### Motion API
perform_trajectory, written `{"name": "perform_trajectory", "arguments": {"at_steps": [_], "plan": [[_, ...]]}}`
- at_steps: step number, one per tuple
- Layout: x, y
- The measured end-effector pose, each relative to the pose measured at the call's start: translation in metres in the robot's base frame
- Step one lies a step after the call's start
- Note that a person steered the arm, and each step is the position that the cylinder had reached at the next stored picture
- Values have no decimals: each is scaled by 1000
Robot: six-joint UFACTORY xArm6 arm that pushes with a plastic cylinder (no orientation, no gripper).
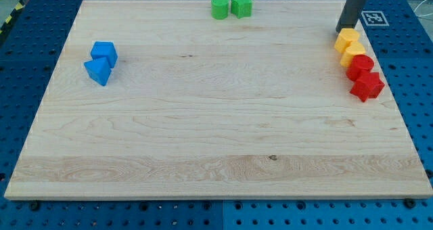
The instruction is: Move your arm towards green star
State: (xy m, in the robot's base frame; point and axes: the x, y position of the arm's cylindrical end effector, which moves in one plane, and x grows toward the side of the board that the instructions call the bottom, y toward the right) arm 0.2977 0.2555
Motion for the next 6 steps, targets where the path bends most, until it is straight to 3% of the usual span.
{"name": "perform_trajectory", "arguments": {"at_steps": [3,6], "plan": [[-9,11],[-79,-57]]}}
